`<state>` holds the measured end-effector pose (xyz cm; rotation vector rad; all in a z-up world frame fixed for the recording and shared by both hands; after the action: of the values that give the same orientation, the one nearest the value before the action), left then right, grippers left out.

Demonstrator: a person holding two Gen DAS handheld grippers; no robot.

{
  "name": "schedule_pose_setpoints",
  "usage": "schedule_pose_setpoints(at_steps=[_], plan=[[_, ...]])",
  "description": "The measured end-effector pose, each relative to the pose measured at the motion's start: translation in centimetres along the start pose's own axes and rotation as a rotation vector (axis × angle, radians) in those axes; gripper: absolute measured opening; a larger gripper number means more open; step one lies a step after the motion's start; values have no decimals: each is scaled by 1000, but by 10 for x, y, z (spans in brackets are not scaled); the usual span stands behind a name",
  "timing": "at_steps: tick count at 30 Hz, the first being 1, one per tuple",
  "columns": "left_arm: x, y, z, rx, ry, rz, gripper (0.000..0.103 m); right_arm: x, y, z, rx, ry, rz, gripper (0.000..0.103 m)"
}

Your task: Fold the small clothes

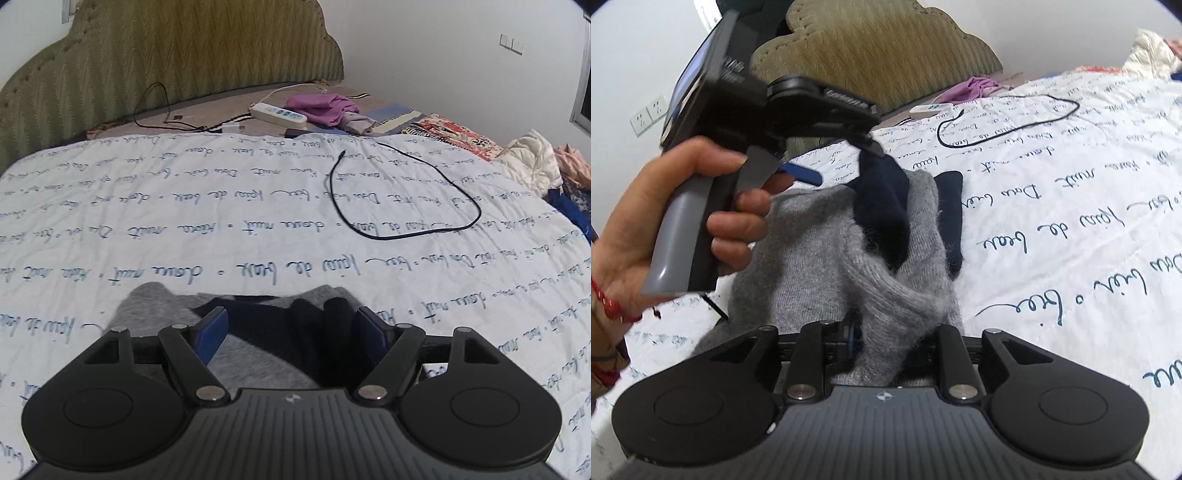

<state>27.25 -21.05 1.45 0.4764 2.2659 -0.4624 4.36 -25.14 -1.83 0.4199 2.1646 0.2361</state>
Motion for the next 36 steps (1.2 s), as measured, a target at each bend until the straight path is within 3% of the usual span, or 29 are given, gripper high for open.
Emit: schedule_pose_setpoints(at_steps=[4,5,9,11,15,16,20,24,28,33,36], plan=[[7,9,-15,-23,-4,22,77,-4,-17,1,-89,40,162,38],[10,11,-20,-29,-11,31,83,-5,-22,2,-115,51,211,39],[20,22,-43,-76,-59,62,86,-4,-45,8,-205,95,396,38],[23,31,-54,-90,-72,69,86,-5,-53,6,-216,103,425,38],[35,51,-75,-77,-75,35,86,-13,-56,-12,-147,62,316,41],[41,56,-79,-67,-68,24,86,-17,-58,-16,-127,49,295,46],[69,67,-89,-40,-18,-3,86,-44,-60,-19,9,-49,173,49],[99,65,-93,-19,30,20,86,-64,-51,4,-15,-26,106,50],[126,62,-98,-21,76,86,86,-52,-54,38,70,72,35,56],[143,64,-126,19,27,125,86,-43,-56,9,17,37,65,55],[152,60,-142,60,-12,167,92,-33,-61,-6,-20,75,85,55]])
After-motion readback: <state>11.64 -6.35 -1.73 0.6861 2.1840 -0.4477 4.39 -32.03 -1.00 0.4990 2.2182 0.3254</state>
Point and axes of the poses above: each gripper's, at about its wrist camera, not at the fingertips, and z roughly the way its jaws point, y to its left, x to its underside, the point moved 6 cm from there along z, roughly the way its jaws point, and after that the axes turned 9 degrees about x, right-handed, at the moved point
